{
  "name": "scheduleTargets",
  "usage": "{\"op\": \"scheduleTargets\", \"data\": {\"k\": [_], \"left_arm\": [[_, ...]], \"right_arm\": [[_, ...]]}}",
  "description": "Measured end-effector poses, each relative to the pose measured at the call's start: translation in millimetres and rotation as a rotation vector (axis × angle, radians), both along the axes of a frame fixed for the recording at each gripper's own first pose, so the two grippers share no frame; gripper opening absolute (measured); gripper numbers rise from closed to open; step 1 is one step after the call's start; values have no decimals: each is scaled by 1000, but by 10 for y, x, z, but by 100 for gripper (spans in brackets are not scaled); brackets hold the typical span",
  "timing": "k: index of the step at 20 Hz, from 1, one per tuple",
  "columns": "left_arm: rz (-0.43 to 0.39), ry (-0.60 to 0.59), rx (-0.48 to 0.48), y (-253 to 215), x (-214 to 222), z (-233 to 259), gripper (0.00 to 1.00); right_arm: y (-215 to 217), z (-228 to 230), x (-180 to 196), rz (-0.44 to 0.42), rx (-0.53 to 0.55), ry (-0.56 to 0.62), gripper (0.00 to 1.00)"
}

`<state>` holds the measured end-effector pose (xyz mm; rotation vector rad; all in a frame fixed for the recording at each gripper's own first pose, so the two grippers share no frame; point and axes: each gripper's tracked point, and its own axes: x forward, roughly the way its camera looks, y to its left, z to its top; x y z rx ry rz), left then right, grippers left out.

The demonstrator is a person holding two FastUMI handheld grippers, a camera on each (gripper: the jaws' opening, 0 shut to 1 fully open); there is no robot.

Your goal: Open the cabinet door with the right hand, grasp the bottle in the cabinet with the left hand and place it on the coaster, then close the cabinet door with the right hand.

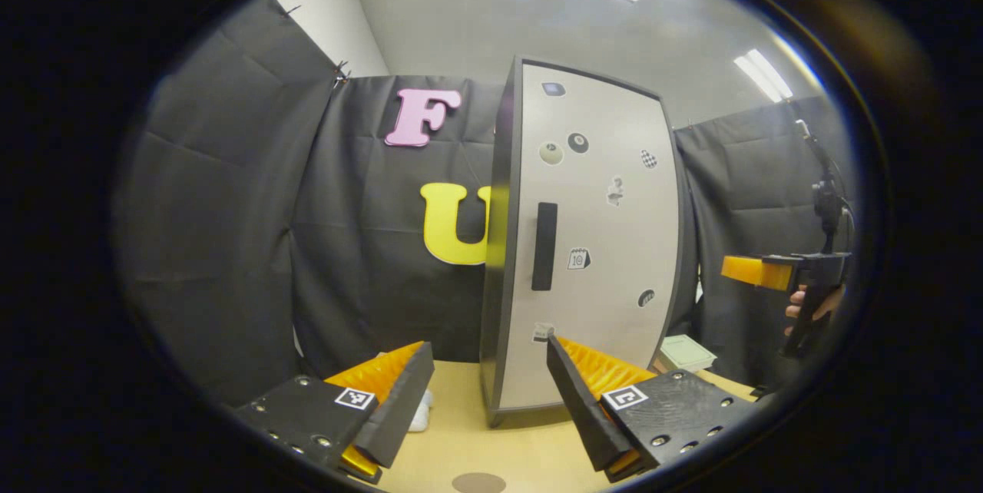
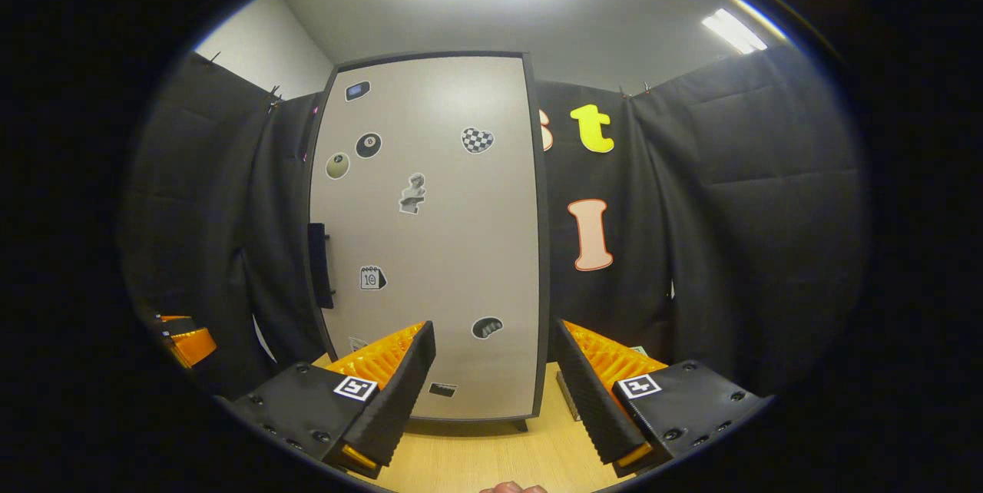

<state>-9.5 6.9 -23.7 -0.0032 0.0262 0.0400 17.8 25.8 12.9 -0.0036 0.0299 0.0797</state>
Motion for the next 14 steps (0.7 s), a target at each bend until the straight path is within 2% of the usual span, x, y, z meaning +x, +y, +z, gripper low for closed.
{"op": "scheduleTargets", "data": {"k": [5, 7, 8, 10, 12, 13, 14], "left_arm": [[36, 12, 5, 109, -37, -68, 89], [53, 13, 7, 158, -58, -83, 92], [64, 15, 5, 182, -68, -110, 92], [80, 21, -2, 252, -125, -153, 92], [98, 28, -3, 304, -158, -203, 92], [108, 30, 0, 346, -172, -213, 92], [120, 33, 4, 390, -202, -223, 92]], "right_arm": [[220, 126, 164, 45, -10, 3, 98], [349, 213, 241, 67, -18, -2, 98], [424, 260, 279, 82, -20, -4, 92], [595, 341, 386, 110, -25, -7, 98], [764, 451, 451, 136, -18, -19, 98], [861, 504, 489, 152, -12, -31, 92], [942, 554, 536, 162, -12, -41, 98]]}}
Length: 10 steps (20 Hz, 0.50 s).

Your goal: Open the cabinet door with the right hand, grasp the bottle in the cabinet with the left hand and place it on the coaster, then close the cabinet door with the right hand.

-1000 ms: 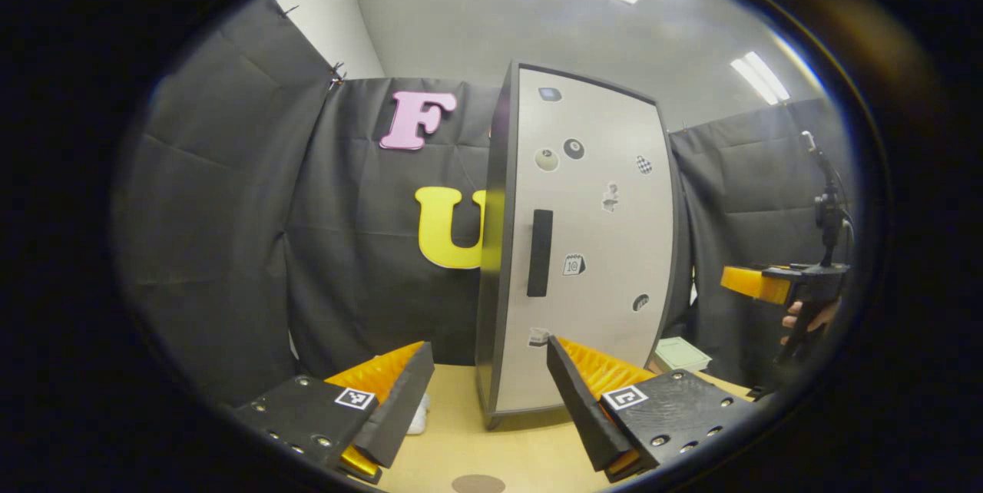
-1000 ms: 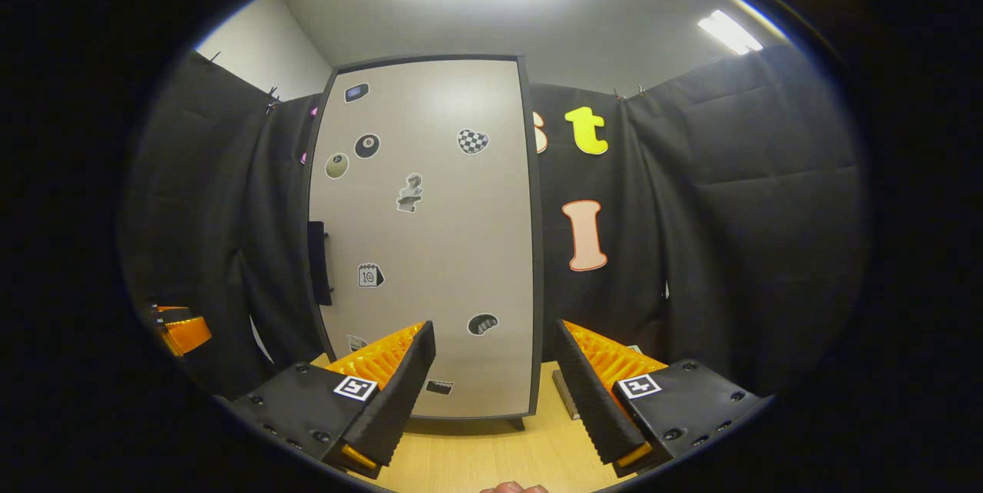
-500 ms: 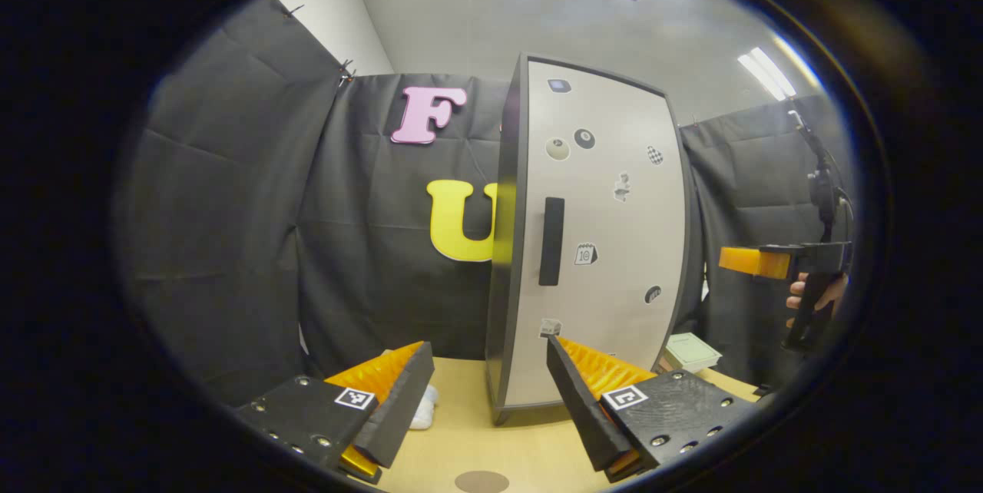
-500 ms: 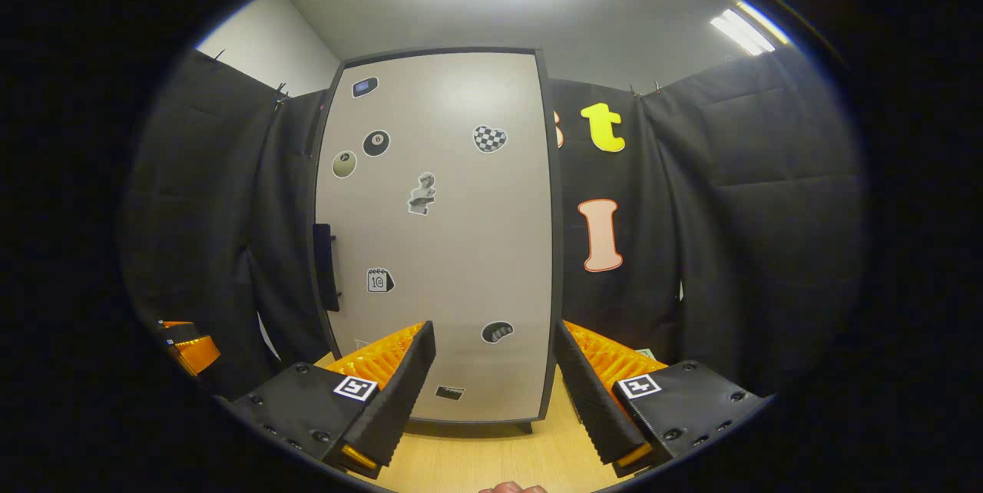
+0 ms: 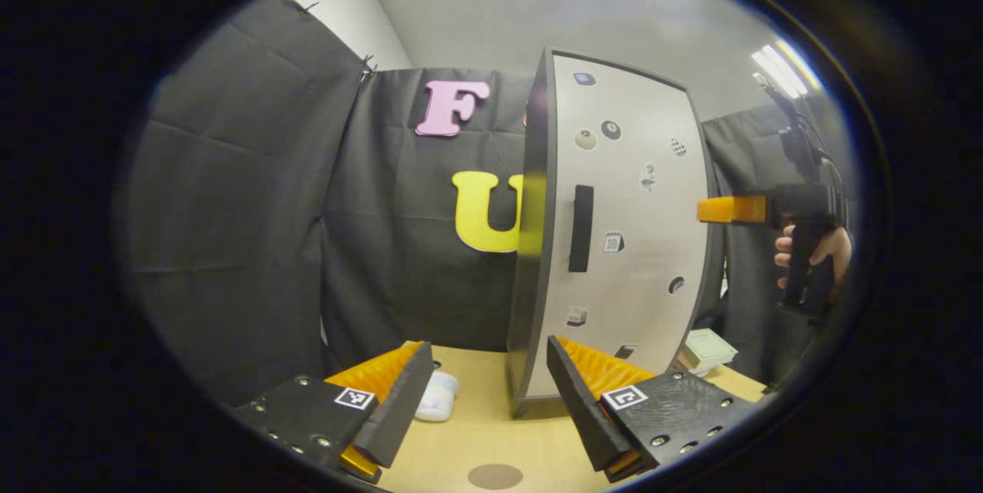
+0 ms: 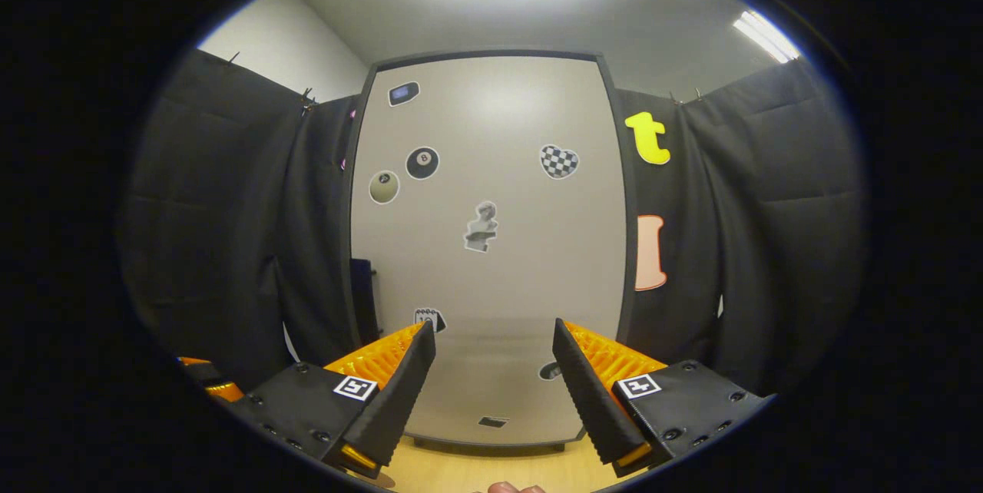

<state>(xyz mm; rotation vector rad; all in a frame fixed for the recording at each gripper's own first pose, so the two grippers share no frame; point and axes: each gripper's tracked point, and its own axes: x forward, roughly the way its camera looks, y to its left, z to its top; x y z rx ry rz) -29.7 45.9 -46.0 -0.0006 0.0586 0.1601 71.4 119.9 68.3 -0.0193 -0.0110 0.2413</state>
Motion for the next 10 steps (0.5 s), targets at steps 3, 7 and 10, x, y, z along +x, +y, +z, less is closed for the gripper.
{"op": "scheduleTargets", "data": {"k": [3, 7, 10], "left_arm": [[36, 6, -3, 154, -81, -29, 91], [86, 21, -18, 367, -187, -102, 92], [126, 31, -38, 527, -291, -192, 92]], "right_arm": [[292, 56, 126, 42, 1, 4, 98], [661, 190, 253, 76, -1, -41, 98], [976, 211, 297, 119, 2, -46, 98]]}}
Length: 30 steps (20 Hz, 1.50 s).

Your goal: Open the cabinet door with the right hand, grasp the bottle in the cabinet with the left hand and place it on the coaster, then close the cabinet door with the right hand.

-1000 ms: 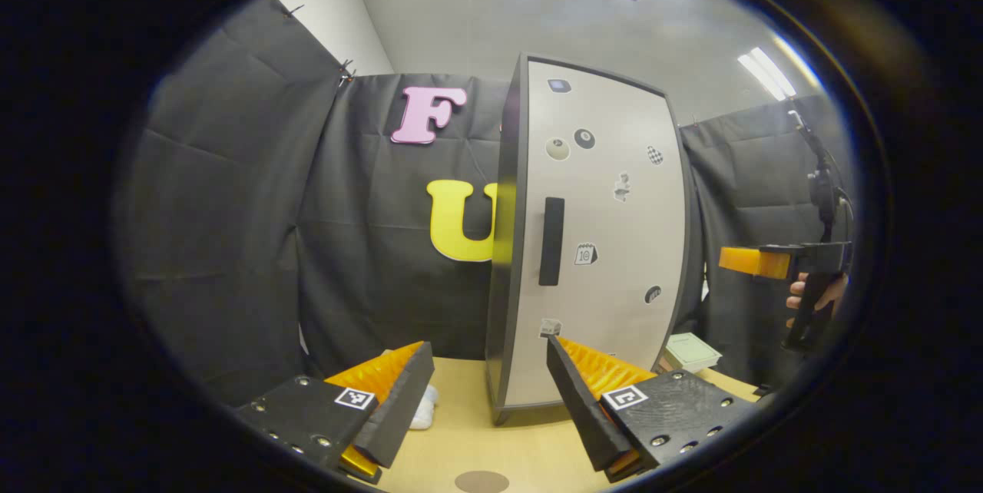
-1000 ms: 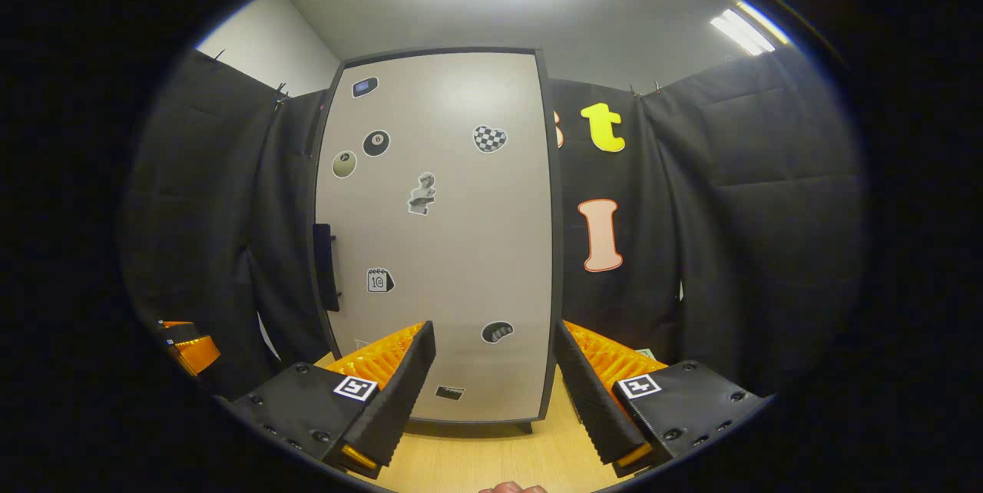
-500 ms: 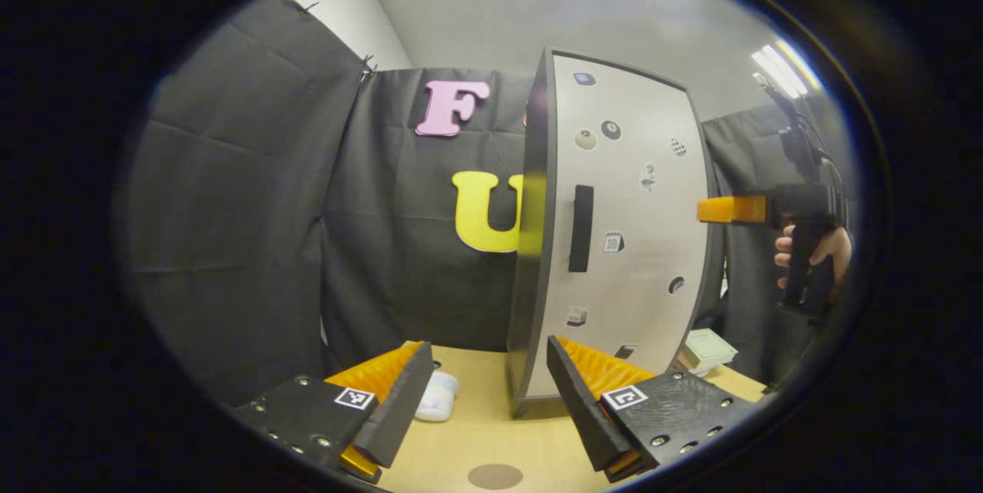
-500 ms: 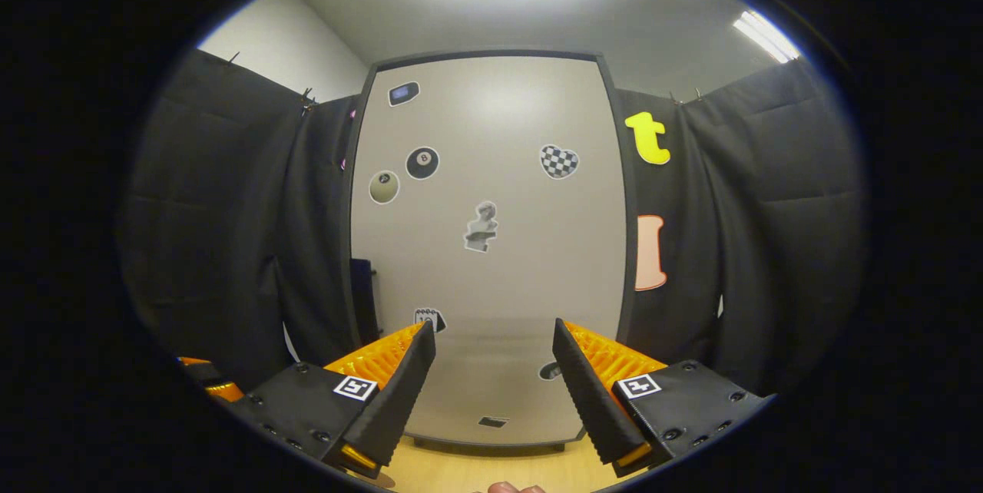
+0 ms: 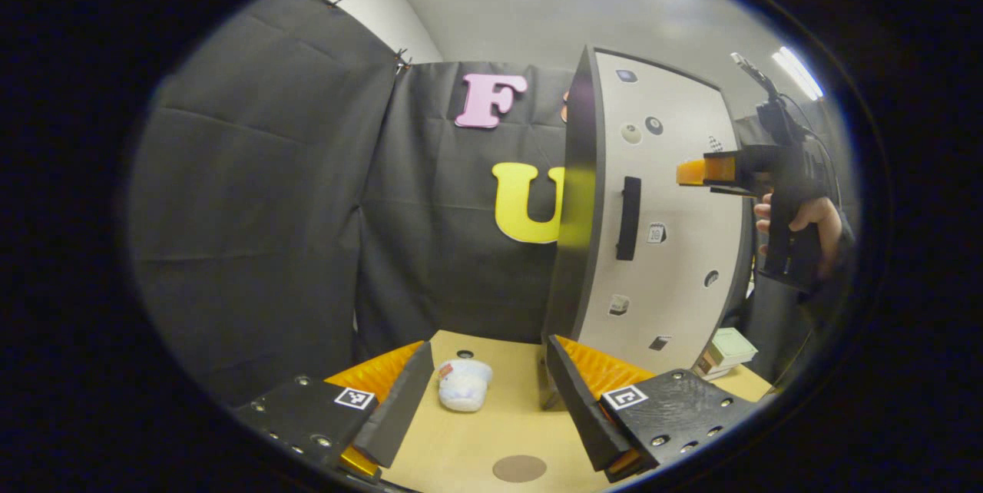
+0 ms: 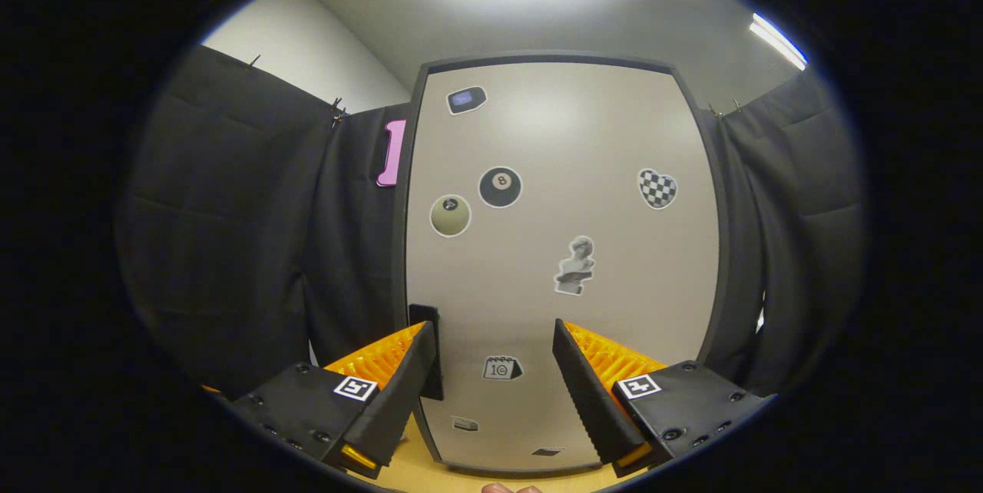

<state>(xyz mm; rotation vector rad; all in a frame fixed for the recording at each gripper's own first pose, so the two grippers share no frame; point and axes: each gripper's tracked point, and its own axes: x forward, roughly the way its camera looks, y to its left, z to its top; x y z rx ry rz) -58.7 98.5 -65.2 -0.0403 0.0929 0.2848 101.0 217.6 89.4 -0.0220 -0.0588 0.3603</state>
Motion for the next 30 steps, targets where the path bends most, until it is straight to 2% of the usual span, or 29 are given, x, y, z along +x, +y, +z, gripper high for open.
{"op": "scheduleTargets", "data": {"k": [4, 11, 17, 18, 20, 21, 23, 24, 26, 27, 28, 29, 30], "left_arm": [[42, 30, 1, 162, -87, -144, 89], [86, 48, -10, 402, -241, -242, 89], [115, 66, -13, 542, -282, -289, 92], [119, 68, -13, 571, -298, -305, 92], [126, 74, -12, 601, -344, -329, 92], [129, 76, -12, 623, -359, -348, 92], [132, 79, -10, 637, -393, -352, 92], [133, 82, -9, 640, -398, -355, 89], [133, 86, -7, 642, -427, -364, 92], [133, 83, -5, 643, -442, -357, 92], [133, 82, -4, 642, -455, -347, 92], [133, 82, -2, 635, -472, -348, 92], [133, 84, -1, 626, -484, -348, 92]], "right_arm": [[300, -85, 126, 23, -4, 18, 98], [511, -396, 464, -23, -29, 87, 98], [643, -713, 638, -40, -28, 191, 98], [672, -755, 641, -41, -29, 204, 94], [709, -821, 665, -51, -32, 219, 93], [720, -831, 666, -55, -30, 225, 80], [741, -840, 690, -67, -24, 228, 65], [756, -850, 696, -69, -21, 233, 63], [789, -866, 718, -72, -20, 243, 60], [783, -883, 718, -78, -17, 244, 51], [783, -895, 715, -86, -18, 243, 36], [778, -894, 715, -91, -23, 244, 41], [777, -891, 717, -94, -26, 243, 33]]}}
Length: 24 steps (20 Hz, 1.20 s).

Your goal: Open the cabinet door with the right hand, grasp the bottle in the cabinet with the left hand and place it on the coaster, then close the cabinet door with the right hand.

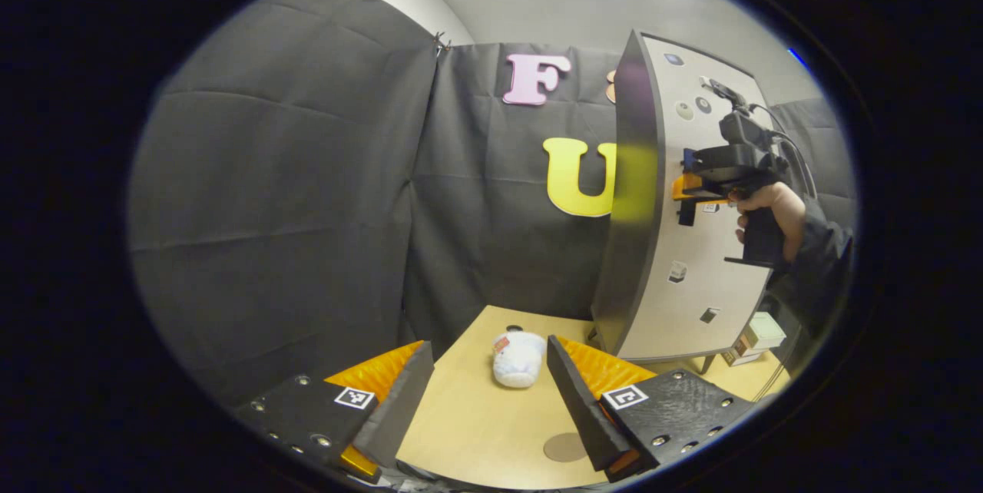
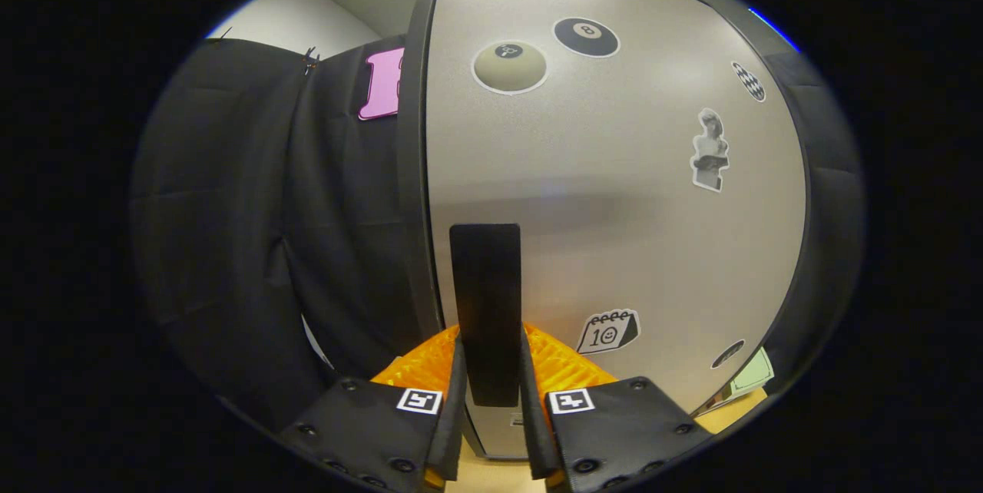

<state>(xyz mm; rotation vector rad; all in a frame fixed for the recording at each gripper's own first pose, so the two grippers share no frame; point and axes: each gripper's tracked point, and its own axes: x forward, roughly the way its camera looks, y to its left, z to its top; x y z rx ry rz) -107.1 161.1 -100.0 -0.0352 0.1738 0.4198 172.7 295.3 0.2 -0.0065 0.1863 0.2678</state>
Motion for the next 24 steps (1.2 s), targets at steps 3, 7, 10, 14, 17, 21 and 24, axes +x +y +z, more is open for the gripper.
{"op": "scheduleTargets", "data": {"k": [3, 7, 10, 14, 17, 21, 24], "left_arm": [[-2, 0, 4, -20, -44, -5, 89], [-12, -12, 5, -73, -67, 26, 89], [-24, -14, 19, -118, -57, 43, 89], [-38, -16, 14, -175, 18, 17, 89], [-57, -17, 10, -275, 76, 18, 89], [-85, -20, 19, -456, 27, 4, 89], [-104, -20, 16, -603, 53, -6, 89]], "right_arm": [[-9, 1, -13, -3, 0, 10, 35], [-15, -11, -9, 19, -17, 4, 29], [-10, -17, -27, 50, -8, 13, 21], [-38, -22, -99, 98, -20, 6, 16], [-44, 16, -222, 120, -27, -2, 16], [-116, 1, -287, 166, -27, 3, 16], [-181, -1, -340, 195, -33, 8, 16]]}}
